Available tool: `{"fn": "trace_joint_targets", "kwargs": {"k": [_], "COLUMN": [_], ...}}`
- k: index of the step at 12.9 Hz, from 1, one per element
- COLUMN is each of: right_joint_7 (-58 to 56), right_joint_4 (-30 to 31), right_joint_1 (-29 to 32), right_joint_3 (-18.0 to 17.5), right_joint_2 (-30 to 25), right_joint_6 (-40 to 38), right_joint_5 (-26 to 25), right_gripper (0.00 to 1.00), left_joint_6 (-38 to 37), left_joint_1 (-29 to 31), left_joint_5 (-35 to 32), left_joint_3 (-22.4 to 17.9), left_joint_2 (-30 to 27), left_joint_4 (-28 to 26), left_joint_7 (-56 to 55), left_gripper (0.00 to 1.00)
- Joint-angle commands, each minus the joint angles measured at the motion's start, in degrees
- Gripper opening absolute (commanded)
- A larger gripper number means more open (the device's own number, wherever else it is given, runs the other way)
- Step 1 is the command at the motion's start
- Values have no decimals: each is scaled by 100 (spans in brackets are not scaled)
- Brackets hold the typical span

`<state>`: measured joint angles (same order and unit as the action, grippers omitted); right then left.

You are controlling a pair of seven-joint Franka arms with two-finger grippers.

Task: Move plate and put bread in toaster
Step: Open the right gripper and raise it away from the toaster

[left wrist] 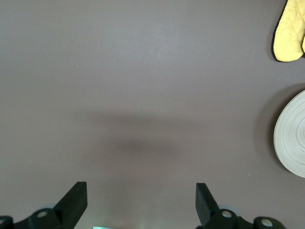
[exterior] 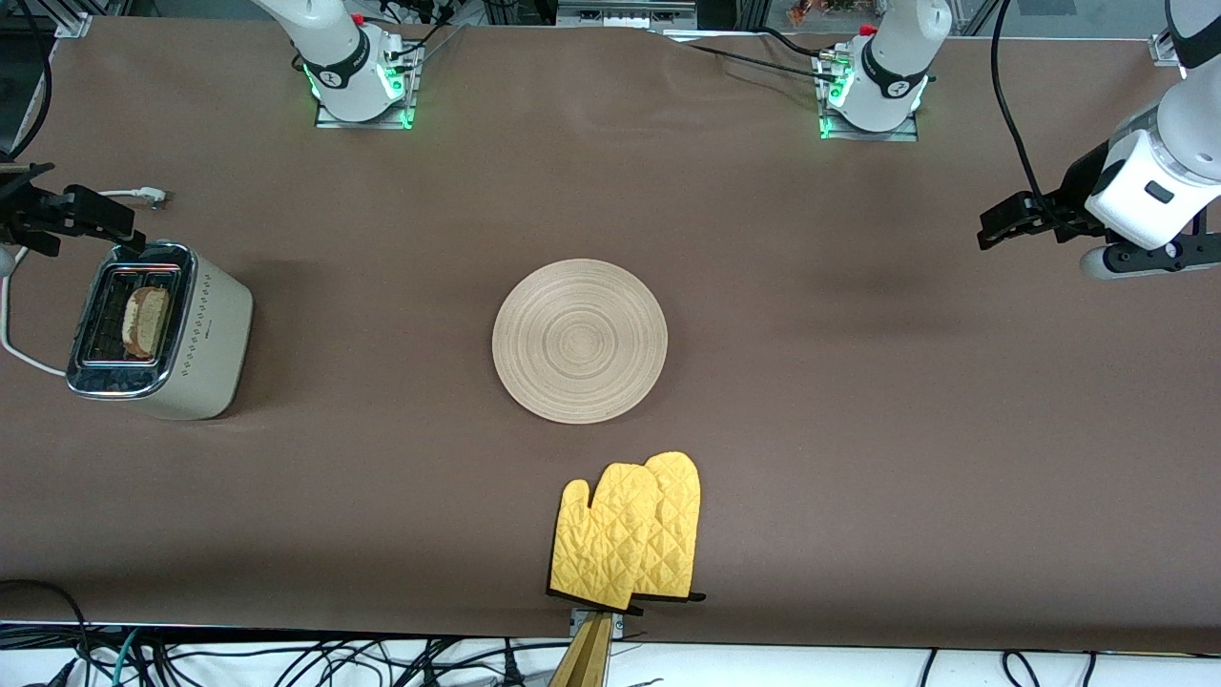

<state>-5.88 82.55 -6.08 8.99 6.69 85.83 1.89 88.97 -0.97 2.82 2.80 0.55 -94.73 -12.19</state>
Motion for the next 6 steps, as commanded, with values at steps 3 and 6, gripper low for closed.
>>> {"fn": "trace_joint_targets", "kwargs": {"k": [3, 6], "right_joint_7": [52, -1], "right_joint_4": [227, 87], "right_joint_1": [204, 212], "right_joint_3": [-477, -450], "right_joint_2": [-160, -19], "right_joint_6": [57, 48], "right_joint_5": [-409, -470], "right_gripper": [100, 100], "left_joint_6": [85, 147], "left_joint_1": [1, -26], "left_joint_5": [8, 17], "left_joint_3": [-7, -7], "left_joint_2": [-90, -99], "left_joint_4": [-168, -195], "left_joint_7": [42, 42], "left_gripper": [100, 100]}}
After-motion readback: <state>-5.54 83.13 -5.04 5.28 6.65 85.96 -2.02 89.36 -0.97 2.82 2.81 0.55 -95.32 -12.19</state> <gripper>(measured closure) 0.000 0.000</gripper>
